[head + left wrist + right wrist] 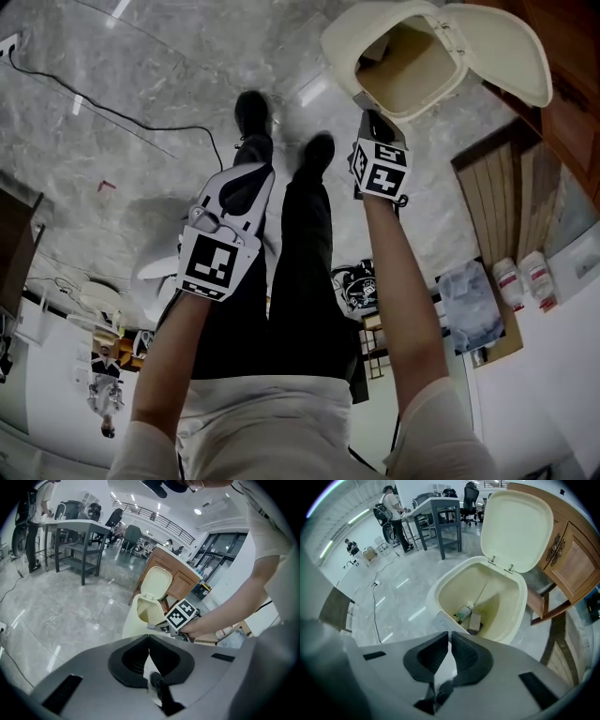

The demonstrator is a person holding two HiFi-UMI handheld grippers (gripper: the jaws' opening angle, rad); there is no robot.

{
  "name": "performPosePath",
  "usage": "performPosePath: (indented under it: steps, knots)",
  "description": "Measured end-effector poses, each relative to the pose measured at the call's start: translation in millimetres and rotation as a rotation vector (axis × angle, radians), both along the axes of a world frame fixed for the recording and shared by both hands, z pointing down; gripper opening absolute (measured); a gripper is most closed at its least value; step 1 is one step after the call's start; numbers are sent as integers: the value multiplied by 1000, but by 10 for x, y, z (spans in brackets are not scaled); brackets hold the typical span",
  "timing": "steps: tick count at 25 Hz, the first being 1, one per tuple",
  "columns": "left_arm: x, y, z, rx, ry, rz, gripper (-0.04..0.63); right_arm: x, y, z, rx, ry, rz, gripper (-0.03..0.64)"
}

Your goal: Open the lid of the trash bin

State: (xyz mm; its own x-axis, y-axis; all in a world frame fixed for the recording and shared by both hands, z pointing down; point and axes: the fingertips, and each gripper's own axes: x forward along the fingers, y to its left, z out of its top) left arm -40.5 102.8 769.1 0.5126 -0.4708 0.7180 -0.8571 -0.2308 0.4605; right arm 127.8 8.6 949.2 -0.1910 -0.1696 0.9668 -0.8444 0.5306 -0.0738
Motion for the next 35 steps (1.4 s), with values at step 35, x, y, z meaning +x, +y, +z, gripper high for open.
performPosePath:
  steps: [35]
  knots:
    - [-73,-397,-2055,173,43,135,18,224,-35,-3240,227,-156,97,37]
